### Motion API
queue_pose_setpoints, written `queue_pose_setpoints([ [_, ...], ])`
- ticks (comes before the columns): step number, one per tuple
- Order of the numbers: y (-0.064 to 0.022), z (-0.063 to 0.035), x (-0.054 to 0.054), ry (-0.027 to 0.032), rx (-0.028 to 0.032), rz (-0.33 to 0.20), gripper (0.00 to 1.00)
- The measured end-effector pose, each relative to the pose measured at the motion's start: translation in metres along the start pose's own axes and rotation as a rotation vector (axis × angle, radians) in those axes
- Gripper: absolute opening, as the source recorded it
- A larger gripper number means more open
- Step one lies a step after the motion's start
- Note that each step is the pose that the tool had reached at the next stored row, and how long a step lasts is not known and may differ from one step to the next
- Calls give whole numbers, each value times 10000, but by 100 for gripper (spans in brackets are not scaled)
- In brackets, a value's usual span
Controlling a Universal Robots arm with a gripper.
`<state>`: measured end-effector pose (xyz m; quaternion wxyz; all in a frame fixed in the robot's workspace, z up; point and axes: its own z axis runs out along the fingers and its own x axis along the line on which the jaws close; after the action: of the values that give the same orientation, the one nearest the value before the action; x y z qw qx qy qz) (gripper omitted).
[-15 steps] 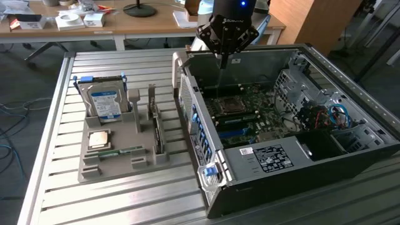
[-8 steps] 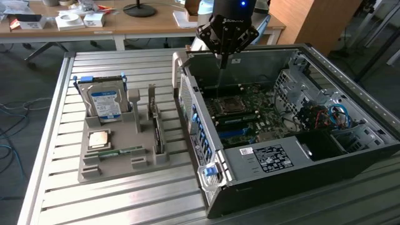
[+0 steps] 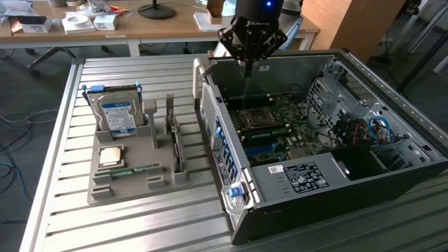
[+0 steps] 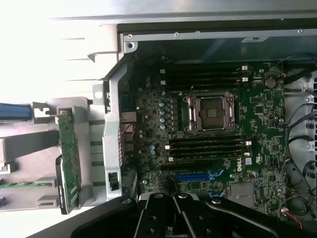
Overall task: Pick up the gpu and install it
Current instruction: 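Reach for the gpu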
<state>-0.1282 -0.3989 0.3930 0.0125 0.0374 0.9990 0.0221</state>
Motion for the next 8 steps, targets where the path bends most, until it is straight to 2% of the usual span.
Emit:
queue_pose_setpoints([
  [8,-14,-1,183,0,0,0,11],
])
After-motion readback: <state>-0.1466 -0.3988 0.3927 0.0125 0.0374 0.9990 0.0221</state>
